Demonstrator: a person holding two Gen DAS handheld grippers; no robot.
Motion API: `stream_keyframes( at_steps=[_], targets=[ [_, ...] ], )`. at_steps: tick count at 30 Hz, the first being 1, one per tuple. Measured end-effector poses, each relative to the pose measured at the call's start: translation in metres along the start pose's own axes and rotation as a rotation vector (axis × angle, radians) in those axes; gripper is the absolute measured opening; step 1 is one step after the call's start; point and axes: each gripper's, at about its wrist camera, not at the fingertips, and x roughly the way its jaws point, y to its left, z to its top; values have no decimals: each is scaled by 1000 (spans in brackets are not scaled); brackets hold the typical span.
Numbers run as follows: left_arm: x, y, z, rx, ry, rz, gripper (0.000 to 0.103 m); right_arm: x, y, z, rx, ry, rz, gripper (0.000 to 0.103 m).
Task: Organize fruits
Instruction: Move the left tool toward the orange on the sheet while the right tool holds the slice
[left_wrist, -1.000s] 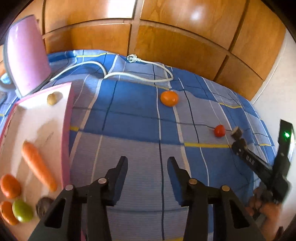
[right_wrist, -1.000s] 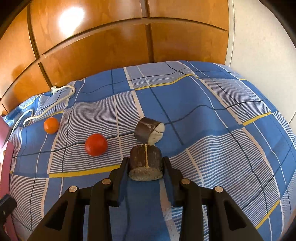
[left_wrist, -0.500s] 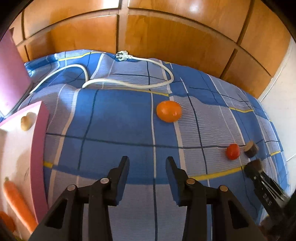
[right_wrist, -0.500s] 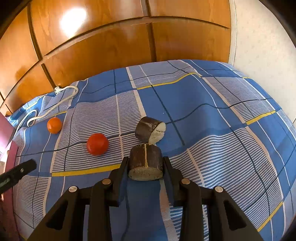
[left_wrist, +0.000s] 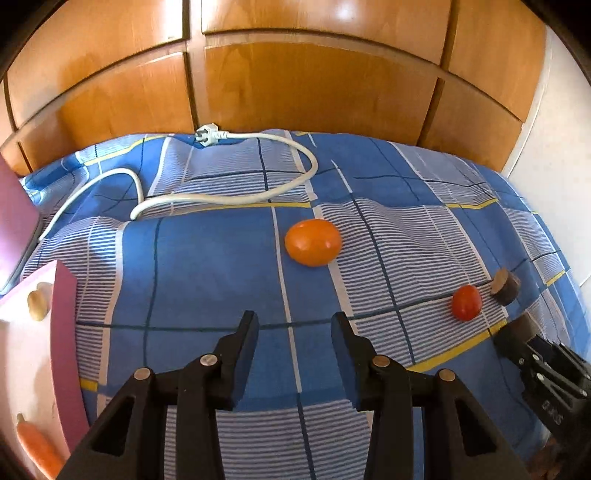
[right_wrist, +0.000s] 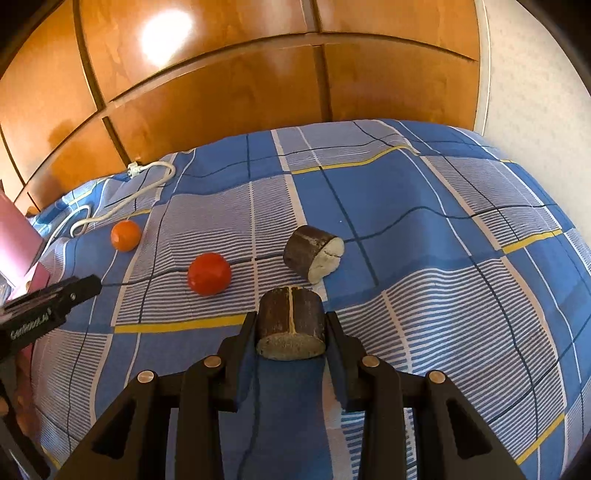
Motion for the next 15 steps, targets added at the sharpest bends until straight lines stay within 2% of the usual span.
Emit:
stream_keyframes(
  at_steps=[8, 15],
  targets=[
    [8, -3, 11, 30, -19, -23, 44, 0, -1, 0, 2, 1, 7, 35],
    [12, -16, 16, 94, -52, -32, 49, 0, -2, 0, 4, 1, 16, 35]
  ],
)
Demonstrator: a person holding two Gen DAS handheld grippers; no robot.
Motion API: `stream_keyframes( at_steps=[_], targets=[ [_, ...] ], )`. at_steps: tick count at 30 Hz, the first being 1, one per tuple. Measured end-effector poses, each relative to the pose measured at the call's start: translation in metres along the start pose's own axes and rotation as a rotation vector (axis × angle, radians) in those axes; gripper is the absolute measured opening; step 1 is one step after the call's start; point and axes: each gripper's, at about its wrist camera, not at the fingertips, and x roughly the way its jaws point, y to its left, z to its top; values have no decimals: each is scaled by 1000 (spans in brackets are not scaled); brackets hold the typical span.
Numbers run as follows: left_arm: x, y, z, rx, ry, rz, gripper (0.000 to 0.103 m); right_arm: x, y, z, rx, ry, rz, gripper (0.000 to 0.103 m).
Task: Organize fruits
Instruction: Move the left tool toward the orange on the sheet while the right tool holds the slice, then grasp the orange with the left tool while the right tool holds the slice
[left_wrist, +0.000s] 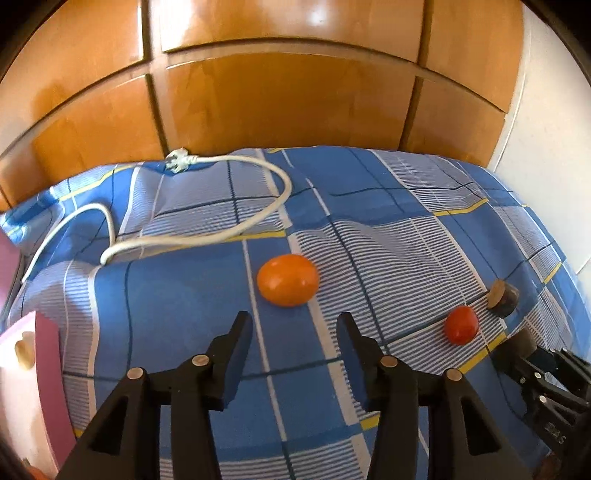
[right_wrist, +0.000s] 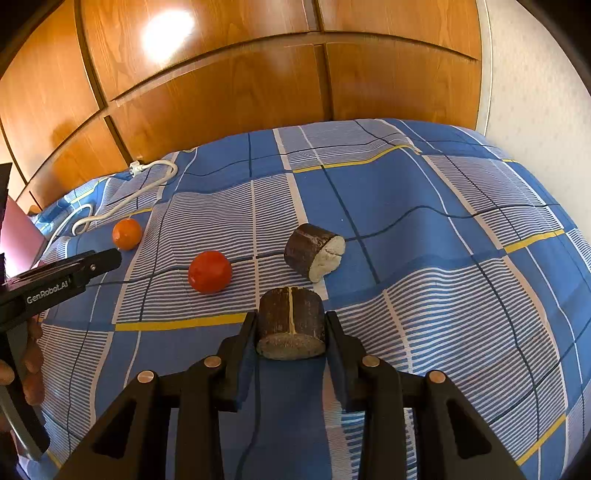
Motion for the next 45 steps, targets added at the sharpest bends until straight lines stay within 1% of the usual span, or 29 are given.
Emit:
stream_keyframes(
  at_steps=[3, 8, 12, 16, 23, 31, 37, 41, 45],
  targets=[
    [4, -1, 2, 8, -2, -7, 52, 0, -1, 0, 1, 0, 4, 35],
    [11, -1, 5, 27, -3, -4, 54, 0, -1, 0, 0, 0, 9, 35],
    [14, -3, 7, 55, -10, 2, 55, 0, -2, 0, 1, -1, 12, 35],
    [19, -2, 8, 59, -10, 3, 55, 0, -1, 0, -3, -2, 9, 35],
    [20, -3, 11, 95, -27, -1, 55, -2, 4, -1, -40, -5, -12, 35],
    [31, 2, 12, 96, 20, -31, 55, -1, 4, 0, -53, 0, -14, 35],
    [32, 1, 12, 97, 22, -28, 55, -1, 5, 0, -61, 0, -17, 35],
    [34, 1, 13, 104, 22, -18, 57, 0, 5, 0, -64, 1, -17, 35],
    [34, 1, 14, 102, 22, -16, 57, -1, 8, -1, -91, 1, -35, 35]
  ],
)
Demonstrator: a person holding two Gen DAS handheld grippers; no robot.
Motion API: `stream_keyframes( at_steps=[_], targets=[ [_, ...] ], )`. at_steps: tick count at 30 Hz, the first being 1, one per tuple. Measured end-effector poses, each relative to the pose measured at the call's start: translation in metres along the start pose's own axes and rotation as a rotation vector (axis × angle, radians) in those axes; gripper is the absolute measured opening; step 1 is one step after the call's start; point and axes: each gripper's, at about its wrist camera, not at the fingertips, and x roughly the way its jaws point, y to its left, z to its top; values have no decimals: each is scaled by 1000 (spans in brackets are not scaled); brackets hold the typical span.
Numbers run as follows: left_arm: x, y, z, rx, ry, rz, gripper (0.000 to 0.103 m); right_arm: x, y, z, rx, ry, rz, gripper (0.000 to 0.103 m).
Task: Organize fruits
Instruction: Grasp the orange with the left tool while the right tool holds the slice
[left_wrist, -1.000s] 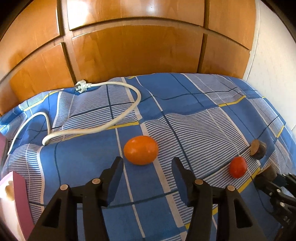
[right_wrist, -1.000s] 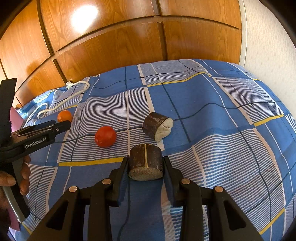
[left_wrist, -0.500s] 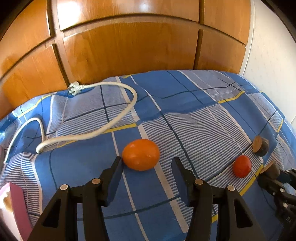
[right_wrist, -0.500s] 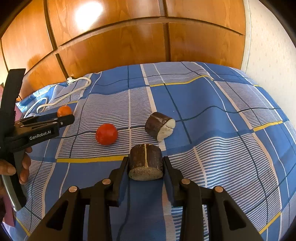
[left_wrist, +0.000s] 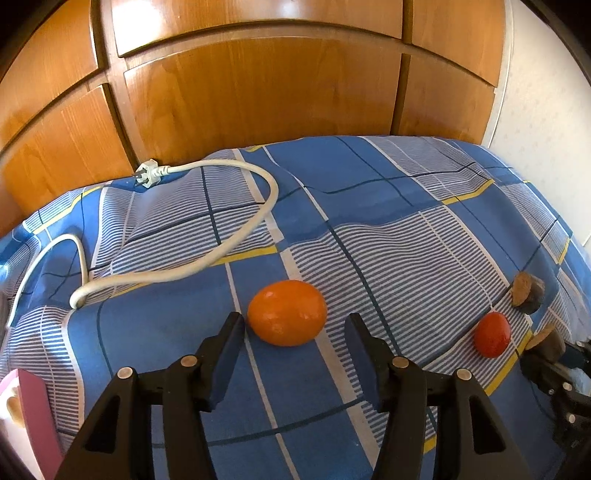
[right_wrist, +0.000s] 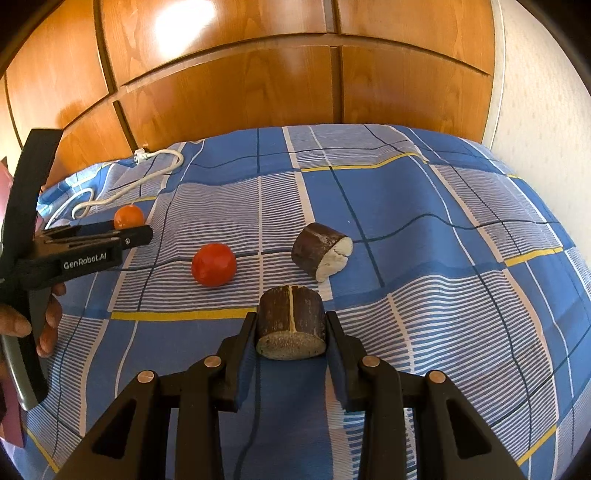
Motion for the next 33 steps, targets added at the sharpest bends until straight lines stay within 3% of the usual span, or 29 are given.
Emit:
stream_keyframes(
  at_steps=[24, 29, 33],
  targets=[
    [2, 7, 2, -3, 6, -42, 57, 1, 3, 0, -36, 3, -12, 35],
    [5, 7, 5, -10, 9, -21, 57, 1, 3, 0, -36, 3, -12, 35],
    [6, 7, 7, -24, 5, -3, 48, 1, 4, 0, -41, 2, -19, 35]
  ],
)
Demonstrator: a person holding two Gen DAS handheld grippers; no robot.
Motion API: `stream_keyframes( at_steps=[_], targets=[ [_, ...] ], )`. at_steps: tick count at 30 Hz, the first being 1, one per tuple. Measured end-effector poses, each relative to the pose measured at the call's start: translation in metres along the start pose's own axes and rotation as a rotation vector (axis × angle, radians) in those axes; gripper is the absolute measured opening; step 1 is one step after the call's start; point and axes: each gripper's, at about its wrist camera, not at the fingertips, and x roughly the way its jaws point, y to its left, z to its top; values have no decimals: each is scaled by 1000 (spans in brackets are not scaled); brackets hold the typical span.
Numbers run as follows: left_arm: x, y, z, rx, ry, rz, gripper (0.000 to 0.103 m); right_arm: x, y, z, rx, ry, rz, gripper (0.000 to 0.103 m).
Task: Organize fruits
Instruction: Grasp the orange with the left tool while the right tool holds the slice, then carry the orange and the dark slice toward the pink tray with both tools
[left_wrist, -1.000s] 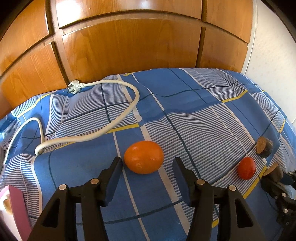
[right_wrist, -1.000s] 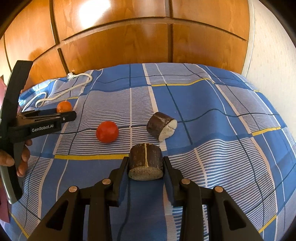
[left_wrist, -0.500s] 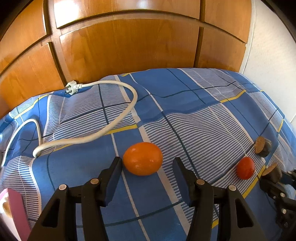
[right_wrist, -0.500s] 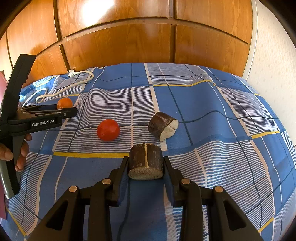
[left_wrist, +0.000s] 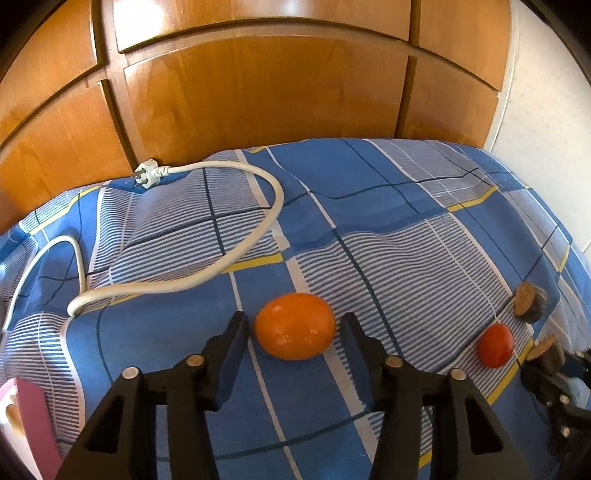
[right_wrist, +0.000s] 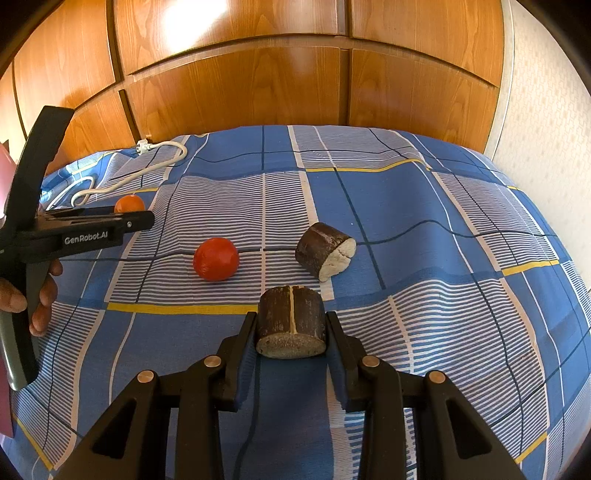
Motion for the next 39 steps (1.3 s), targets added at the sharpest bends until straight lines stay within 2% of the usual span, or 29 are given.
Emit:
stream_keyframes(
  at_steps=[2, 6, 28, 39],
  targets=[
    [0, 0, 1, -6, -3, 5, 41, 0, 1, 0, -4, 0, -6, 35],
    [-2, 1, -1, -20, -14, 16, 40, -1, 3, -1, -9, -1, -15, 35],
    [-41, 1, -50, -54, 5, 30, 39, -3, 10, -4, -50, -5, -14, 35],
    [-77, -16, -92, -93, 5, 41, 39, -16, 39, -20, -120, 5, 31, 35]
  ],
)
